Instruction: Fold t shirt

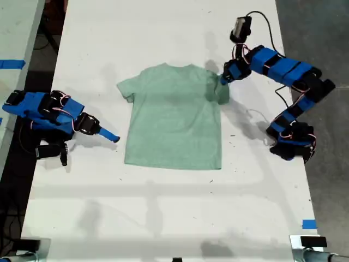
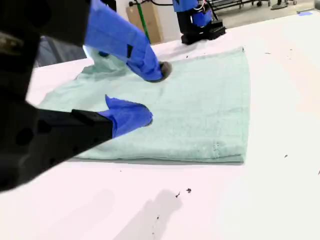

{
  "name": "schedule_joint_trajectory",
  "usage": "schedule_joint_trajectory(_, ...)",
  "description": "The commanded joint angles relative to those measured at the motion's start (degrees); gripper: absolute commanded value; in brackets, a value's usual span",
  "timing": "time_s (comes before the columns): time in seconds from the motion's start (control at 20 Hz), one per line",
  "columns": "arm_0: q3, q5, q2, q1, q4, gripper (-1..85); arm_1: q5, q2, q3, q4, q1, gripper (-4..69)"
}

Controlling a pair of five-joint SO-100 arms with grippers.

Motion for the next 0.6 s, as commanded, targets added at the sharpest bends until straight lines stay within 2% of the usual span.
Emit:
schedule_joint_trajectory(0.0, 0.44, 0.53, 0.35, -0.18, 0.09, 10.1, 1.14, 5.45, -10.20, 0.79, -8.44, 0.5)
schedule_joint_trajectory(0.1, 0.44, 0.53, 0.35, -0.09, 0.09, 10.1, 1.41, 5.01, -14.50, -2.20, -15.03, 0.5)
schedule_joint_trajectory(0.2, 0.44, 0.53, 0.35, -0.18, 0.09, 10.1, 2.37, 3.87, -15.12, -7.82, -20.30, 0.5)
schedule_joint_trajectory(0.35, 0.44, 0.53, 0.35, -0.18, 0.09, 10.1, 3.96, -1.23, -14.94, -14.15, -26.10, 0.5)
schedule_joint_trajectory(0.45, 0.44, 0.53, 0.35, -0.18, 0.09, 10.1, 5.01, -6.24, -15.29, -16.26, -29.00, 0.5)
schedule_joint_trajectory(0.5, 0.44, 0.53, 0.35, -0.18, 0.09, 10.1, 5.36, -8.61, -16.35, -16.26, -29.53, 1.6)
schedule_joint_trajectory(0.55, 0.44, 0.53, 0.35, -0.18, 0.09, 10.1, 5.19, -10.55, -18.02, -15.21, -29.79, 11.6)
